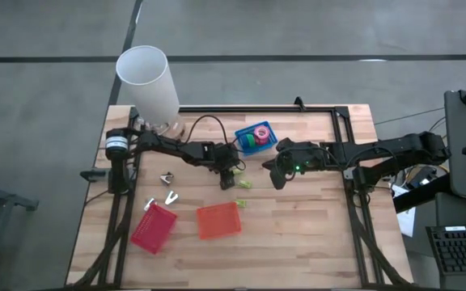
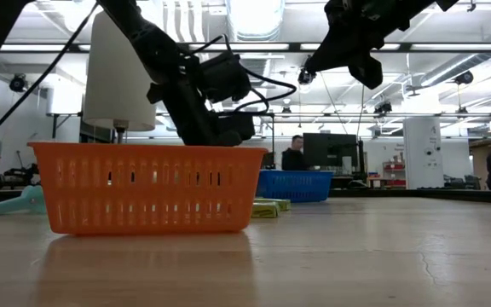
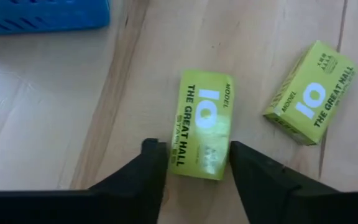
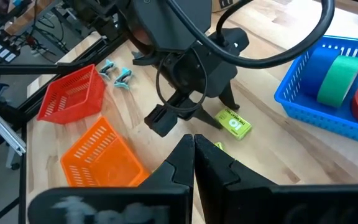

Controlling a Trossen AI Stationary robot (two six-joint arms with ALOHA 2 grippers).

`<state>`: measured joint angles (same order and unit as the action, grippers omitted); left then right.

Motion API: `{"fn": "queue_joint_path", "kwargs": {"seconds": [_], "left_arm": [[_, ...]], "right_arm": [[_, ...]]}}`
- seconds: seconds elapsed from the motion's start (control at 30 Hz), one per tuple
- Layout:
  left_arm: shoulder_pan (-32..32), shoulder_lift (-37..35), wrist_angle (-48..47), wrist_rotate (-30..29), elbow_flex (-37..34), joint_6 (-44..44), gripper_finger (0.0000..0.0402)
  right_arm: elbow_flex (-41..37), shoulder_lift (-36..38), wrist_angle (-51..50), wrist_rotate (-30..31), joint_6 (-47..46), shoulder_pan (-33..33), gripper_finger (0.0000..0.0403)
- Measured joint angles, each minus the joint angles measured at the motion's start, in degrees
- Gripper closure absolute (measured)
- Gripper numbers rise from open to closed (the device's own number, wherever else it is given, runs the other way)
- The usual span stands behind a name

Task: Pick and place Stapler, Stapler remover, tape
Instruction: Put the top green box of staples into the orange bin

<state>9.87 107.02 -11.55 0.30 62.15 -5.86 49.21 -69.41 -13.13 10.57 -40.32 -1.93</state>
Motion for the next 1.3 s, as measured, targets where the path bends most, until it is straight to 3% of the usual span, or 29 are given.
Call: {"fn": "queue_joint_path", "kwargs": {"seconds": [0.3,0.53,0.67,0.8,1.0,1.3], "left_arm": [[0.0,0.0,0.0,0.0,0.0,-0.2,0.0299],[0.0,-2.2,-4.5,2.7,0.3,-0.3,0.0275],[0.0,-6.6,-9.3,5.7,0.4,-0.2,0.0287],[-0.2,-13.0,-15.9,12.4,0.4,-1.5,0.0299],[-3.4,-21.3,-21.9,24.4,0.3,-4.1,0.0274],[-12.4,-23.9,-20.9,22.8,0.3,-8.9,0.0288]], "right_arm": [[0.0,0.0,0.0,0.1,0.2,0.0,0.0394],[0.0,0.0,0.1,0.1,0.0,0.0,0.0394],[0.0,0.0,0.1,0.1,-0.1,0.0,0.0394],[0.0,0.0,0.1,0.1,0.0,0.0,0.0394],[0.0,-0.3,0.1,2.9,1.8,0.0,0.0394],[-0.2,-4.7,0.2,4.8,1.6,1.1,0.0394]]}}
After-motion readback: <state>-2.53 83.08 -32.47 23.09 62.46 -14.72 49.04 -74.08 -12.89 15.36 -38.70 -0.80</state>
